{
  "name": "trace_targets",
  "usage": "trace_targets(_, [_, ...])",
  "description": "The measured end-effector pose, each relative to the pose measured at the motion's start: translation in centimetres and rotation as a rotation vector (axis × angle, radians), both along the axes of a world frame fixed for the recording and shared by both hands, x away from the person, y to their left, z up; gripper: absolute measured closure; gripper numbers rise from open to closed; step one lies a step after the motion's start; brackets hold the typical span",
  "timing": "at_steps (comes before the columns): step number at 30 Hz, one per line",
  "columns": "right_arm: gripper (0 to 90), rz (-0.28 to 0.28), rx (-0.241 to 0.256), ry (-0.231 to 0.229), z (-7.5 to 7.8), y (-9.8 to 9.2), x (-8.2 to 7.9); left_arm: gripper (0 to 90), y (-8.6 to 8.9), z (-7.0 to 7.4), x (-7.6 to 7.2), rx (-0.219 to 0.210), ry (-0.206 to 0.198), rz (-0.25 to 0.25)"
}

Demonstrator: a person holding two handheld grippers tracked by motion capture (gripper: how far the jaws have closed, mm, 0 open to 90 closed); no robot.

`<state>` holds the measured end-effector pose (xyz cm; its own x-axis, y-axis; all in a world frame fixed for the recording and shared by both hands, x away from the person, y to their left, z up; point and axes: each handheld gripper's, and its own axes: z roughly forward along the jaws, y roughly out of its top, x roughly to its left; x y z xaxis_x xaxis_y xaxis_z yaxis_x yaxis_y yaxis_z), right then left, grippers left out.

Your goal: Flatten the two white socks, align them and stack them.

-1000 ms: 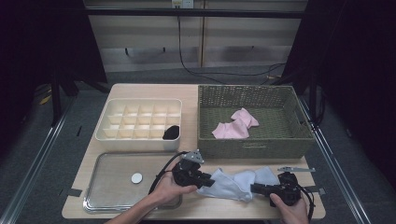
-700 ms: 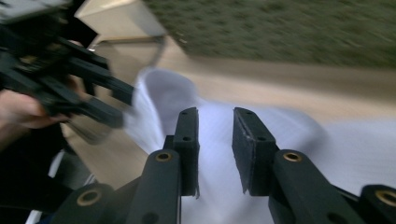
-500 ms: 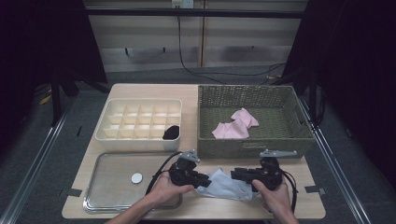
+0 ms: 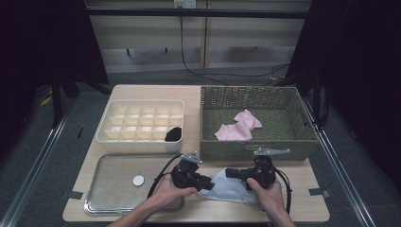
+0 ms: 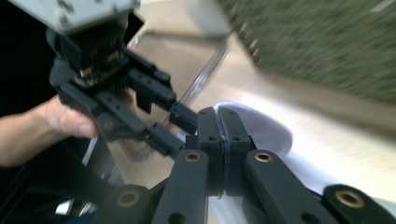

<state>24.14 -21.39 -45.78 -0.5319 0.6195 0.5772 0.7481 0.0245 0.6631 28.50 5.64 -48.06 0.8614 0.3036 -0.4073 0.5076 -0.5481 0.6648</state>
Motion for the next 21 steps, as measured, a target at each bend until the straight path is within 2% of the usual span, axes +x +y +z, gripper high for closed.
trace_targets(2, [89.2,-0.035,0.015,-0.028,0.6,-0.9,-0.2,66.7,0.5,0.2,0.2,-0.007,0.004,0.002])
trace_targets(4, [89.2,-0.062,0.025,-0.061,1.1,-1.5,-0.5,69.7,0.8,0.4,0.3,-0.034,0.027,-0.007])
trace_targets(7, [89.2,-0.067,0.039,-0.080,1.5,-1.7,-0.9,74.5,0.6,0.4,0.1,-0.053,0.045,-0.020])
trace_targets(8, [89.2,-0.062,0.038,-0.079,1.5,-1.5,-0.9,75.2,0.3,0.4,0.0,-0.058,0.061,-0.036])
trace_targets(11, [89.1,-0.047,0.040,-0.065,1.0,-0.9,-0.7,76.7,-0.5,0.0,-0.3,-0.041,0.066,-0.055])
trace_targets(13, [89.1,-0.037,0.042,-0.061,0.8,-0.4,-0.5,76.3,-0.9,-0.2,-0.2,-0.041,0.088,-0.050])
trace_targets(14, [89.1,-0.029,0.041,-0.057,0.8,-0.1,-0.4,76.0,-1.0,-0.3,0.0,-0.032,0.085,-0.050])
trace_targets(21, [89.0,0.033,0.091,-0.070,1.6,1.6,-0.4,74.9,-1.1,0.0,1.5,-0.046,0.084,0.013])
